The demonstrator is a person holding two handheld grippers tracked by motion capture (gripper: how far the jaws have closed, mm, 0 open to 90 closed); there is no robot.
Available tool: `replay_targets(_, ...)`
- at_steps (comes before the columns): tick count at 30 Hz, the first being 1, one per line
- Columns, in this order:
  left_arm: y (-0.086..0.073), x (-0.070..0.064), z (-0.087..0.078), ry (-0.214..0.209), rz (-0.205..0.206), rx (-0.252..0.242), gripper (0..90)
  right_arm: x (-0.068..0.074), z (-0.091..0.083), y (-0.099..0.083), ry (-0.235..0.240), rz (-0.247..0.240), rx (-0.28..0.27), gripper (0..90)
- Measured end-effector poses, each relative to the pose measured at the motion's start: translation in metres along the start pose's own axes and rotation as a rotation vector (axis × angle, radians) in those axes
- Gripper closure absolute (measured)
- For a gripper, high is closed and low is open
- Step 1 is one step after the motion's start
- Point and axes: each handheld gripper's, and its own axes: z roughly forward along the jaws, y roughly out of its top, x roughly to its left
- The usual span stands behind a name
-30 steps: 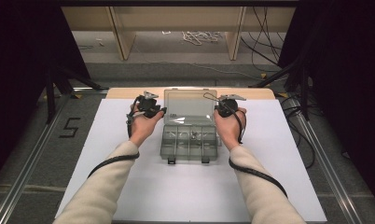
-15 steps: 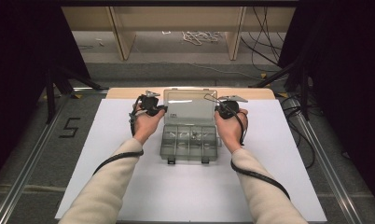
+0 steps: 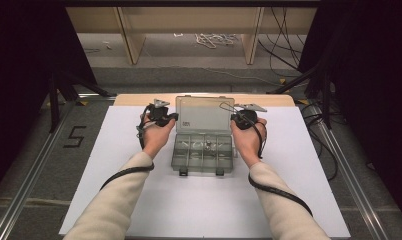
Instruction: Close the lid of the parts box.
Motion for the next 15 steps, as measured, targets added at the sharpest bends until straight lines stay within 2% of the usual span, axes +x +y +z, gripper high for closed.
replay_targets(2,-0.001,-0.001,-0.001,0.000,0.012,-0.008,86.0,0.000,-0.001,0.002,0.005,-0.005,-0.021,81.4)
replay_targets(3,-0.001,-0.002,-0.001,0.002,0.000,-0.018,86.0,0.001,-0.002,0.004,0.008,-0.006,-0.035,80.5)
replay_targets(5,-0.002,-0.001,-0.003,0.002,0.023,-0.014,86.0,0.001,-0.005,0.009,0.010,-0.018,-0.049,78.9)
replay_targets(9,-0.003,-0.002,-0.004,0.000,0.012,-0.031,85.9,0.000,-0.007,0.020,0.000,-0.035,-0.086,76.7)
replay_targets(10,-0.003,-0.002,-0.004,0.002,0.020,-0.034,85.9,-0.001,-0.007,0.023,-0.003,-0.044,-0.095,76.6)
replay_targets(15,-0.003,-0.002,-0.004,0.001,0.031,-0.032,85.8,-0.002,-0.008,0.033,-0.012,-0.049,-0.100,76.6)
